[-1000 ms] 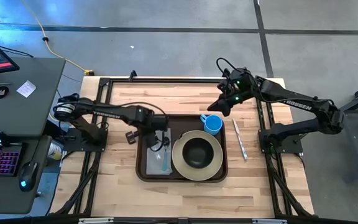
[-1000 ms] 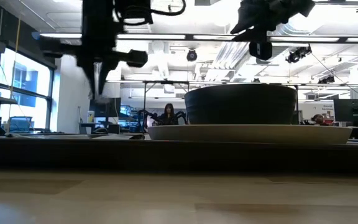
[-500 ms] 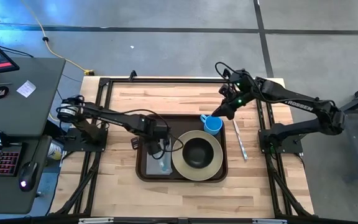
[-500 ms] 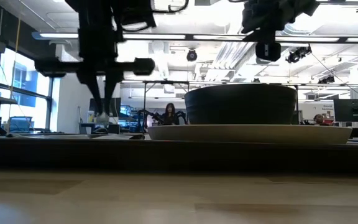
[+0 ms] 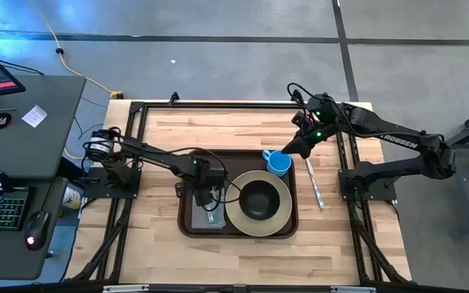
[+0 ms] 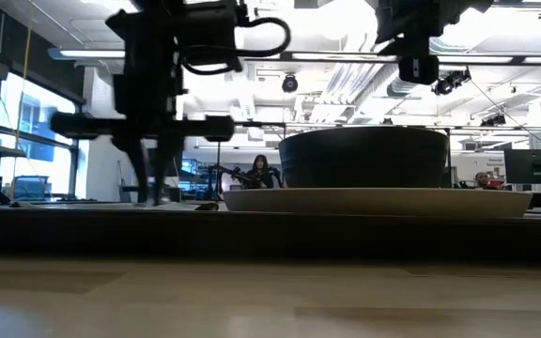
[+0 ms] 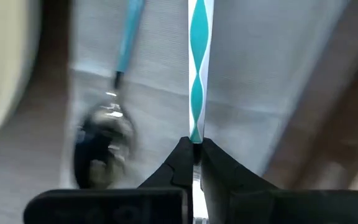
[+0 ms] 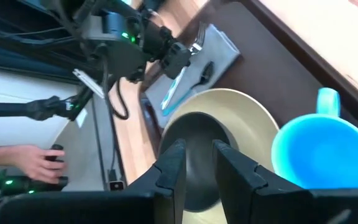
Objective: Set up tray
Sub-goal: Put the blue patterned fork on the gray napkin to the left of the blue spoon
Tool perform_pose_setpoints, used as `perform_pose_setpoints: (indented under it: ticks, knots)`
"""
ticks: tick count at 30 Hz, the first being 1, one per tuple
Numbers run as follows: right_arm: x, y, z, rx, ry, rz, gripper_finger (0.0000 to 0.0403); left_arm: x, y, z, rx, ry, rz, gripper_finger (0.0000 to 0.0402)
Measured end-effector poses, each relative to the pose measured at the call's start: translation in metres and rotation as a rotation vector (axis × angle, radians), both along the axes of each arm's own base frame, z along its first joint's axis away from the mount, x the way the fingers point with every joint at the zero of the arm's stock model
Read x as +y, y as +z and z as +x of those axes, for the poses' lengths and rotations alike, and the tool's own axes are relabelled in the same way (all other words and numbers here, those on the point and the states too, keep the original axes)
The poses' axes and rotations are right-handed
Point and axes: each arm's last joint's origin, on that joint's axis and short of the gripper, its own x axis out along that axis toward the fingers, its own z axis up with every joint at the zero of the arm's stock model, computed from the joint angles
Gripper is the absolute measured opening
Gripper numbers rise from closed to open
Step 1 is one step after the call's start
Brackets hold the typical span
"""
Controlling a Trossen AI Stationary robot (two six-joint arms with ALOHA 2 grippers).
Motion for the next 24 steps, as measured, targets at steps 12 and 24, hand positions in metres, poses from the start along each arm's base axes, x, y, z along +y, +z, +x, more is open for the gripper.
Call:
perform_pose_setpoints:
  ticks: [12,24]
  knots:
    - [0.001,0.001,-0.001,0.005,-0.015,-0.001,0.0071,0.002,-0.001,-0.001,0.005,0.123,0.050,0.0093]
    - [0.001,0.001,-0.001,-0.006,0.011,-0.038,0.0071,0.006,0.022,0.010,-0.080,0.396,0.182,0.0144]
